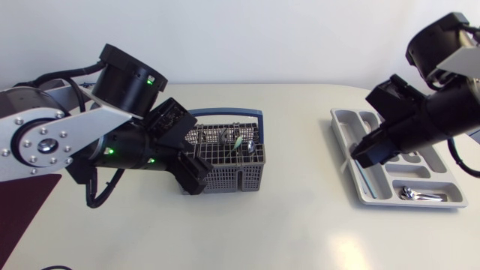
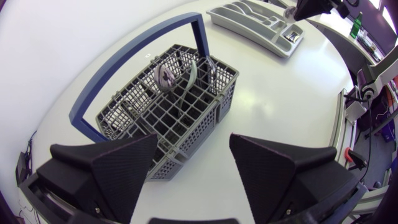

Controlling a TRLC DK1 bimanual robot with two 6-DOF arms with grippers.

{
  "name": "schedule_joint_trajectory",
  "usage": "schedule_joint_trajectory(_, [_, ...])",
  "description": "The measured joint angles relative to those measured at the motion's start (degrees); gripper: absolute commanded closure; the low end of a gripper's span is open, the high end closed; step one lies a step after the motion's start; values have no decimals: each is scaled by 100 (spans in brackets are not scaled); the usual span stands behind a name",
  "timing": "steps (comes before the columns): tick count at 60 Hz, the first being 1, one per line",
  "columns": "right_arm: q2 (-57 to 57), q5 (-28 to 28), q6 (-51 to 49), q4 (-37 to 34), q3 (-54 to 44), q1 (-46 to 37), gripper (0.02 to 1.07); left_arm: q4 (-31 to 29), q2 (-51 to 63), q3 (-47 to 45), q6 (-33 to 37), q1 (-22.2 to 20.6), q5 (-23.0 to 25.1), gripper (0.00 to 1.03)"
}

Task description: Transfer all utensils from the basket to the drawer tray.

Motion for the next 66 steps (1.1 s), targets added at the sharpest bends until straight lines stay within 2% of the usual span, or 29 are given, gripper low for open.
schedule_joint_trajectory(17, [-81,516,-1416,752,-901,-1952,101,46,321,245,-39,-131,44,23])
schedule_joint_trajectory(28, [22,758,-2260,1705,-1412,-3001,101,70,461,369,-133,-142,170,23])
schedule_joint_trajectory(38, [645,901,-2688,2500,-1582,-3635,101,85,588,529,-175,-142,304,23])
schedule_joint_trajectory(49, [1117,1167,-2896,3185,-1729,-3827,100,103,728,664,-243,-140,459,23])
schedule_joint_trajectory(52, [1200,1187,-2911,3303,-1764,-3827,92,103,765,693,-282,-140,483,23])
schedule_joint_trajectory(60, [1434,1296,-2911,3624,-1926,-3827,48,105,841,756,-308,-140,610,23])
schedule_joint_trajectory(66, [1543,1309,-2911,3626,-2022,-3825,31,105,903,835,-345,-140,699,23])
